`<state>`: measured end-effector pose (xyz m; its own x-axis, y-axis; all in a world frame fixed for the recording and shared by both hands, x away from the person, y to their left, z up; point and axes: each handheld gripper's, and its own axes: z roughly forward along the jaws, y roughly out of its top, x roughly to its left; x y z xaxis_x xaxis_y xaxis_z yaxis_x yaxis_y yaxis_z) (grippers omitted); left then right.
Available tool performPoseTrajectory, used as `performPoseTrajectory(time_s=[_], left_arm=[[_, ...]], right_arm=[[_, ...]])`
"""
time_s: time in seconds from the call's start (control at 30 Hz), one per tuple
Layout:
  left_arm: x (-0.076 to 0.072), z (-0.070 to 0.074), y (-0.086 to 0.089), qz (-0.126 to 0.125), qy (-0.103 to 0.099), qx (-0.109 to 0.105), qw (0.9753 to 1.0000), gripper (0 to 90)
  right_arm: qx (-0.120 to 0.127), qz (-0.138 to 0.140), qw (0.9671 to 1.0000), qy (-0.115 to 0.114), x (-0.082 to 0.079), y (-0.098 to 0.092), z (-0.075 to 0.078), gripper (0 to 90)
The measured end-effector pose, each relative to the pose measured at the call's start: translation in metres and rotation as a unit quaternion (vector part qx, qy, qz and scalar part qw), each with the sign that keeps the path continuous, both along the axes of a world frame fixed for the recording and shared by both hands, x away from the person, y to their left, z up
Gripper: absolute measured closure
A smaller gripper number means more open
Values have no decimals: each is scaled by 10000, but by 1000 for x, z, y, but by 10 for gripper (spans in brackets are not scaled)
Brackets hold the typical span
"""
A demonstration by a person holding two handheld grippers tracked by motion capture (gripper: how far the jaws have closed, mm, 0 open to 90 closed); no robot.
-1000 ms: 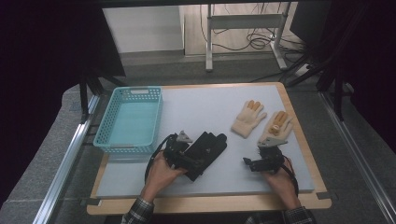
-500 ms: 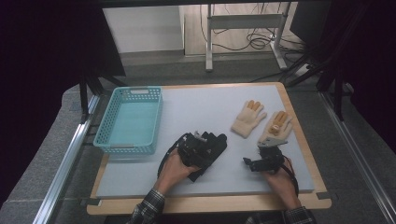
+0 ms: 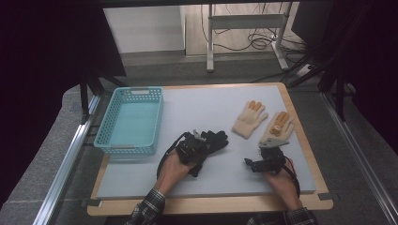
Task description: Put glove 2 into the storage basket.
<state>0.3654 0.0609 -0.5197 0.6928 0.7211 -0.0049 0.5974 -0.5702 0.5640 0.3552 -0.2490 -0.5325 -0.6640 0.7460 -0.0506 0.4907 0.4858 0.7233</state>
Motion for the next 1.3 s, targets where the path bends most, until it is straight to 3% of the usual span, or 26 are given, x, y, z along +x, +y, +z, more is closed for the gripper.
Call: performPoseTrajectory(time_s=[0.13, 0.37, 0.6, 1.03, 1.3], left_arm=[[1, 1, 1, 6, -31, -7, 10000, 603], [4, 12, 7, 8, -21, -155, 9999, 625], [14, 32, 20, 167, -3, -326, 9993, 624], [32, 74, 44, 465, -317, -206, 9982, 618], [44, 96, 73, 851, -426, -248, 9952, 617]], right_arm=[[0, -1, 10000, 2, 0, 0, 0, 141], [3, 5, 10000, 8, 0, 0, 0, 140], [4, -2, 10000, 5, 0, 0, 0, 141], [2, 1, 10000, -2, 0, 0, 0, 140], [5, 3, 10000, -2, 0, 0, 0, 140]])
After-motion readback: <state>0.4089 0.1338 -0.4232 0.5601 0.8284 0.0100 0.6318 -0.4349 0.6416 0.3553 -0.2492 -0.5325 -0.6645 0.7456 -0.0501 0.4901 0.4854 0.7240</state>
